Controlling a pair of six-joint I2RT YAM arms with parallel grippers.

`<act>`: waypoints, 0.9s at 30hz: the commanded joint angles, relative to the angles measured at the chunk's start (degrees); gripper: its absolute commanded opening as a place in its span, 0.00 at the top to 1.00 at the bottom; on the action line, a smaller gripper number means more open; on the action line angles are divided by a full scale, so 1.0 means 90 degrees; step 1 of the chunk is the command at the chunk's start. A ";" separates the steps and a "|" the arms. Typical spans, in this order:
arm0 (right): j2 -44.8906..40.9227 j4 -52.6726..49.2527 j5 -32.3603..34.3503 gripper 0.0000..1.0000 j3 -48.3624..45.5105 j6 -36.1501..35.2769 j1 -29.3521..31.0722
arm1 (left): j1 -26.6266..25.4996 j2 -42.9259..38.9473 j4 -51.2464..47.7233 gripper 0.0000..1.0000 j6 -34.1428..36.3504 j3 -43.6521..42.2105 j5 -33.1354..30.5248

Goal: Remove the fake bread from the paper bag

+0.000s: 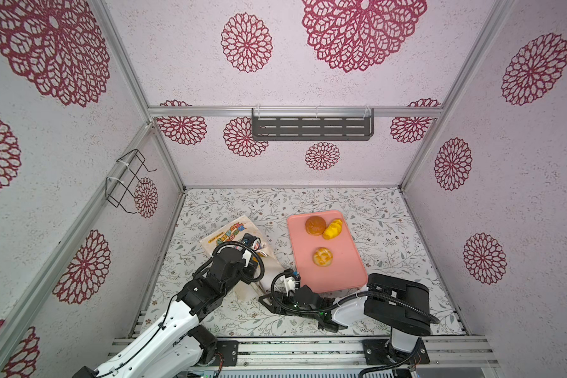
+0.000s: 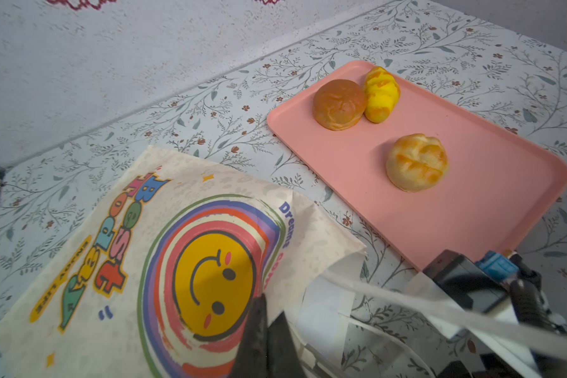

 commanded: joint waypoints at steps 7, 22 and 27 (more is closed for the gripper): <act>-0.0037 0.0899 0.0214 0.55 0.0021 0.0655 -0.0031 | -0.1315 0.0886 -0.0790 1.00 0.0477 0.0745 -0.3321; 0.0641 0.2201 0.0418 0.55 -0.0142 0.1780 -0.0175 | -0.2015 0.1357 -0.0303 1.00 0.0231 0.0499 -0.4544; 0.0751 0.2283 0.0225 0.58 -0.0129 0.1903 -0.0248 | -0.2098 0.1413 -0.0065 1.00 0.0233 0.0374 -0.4379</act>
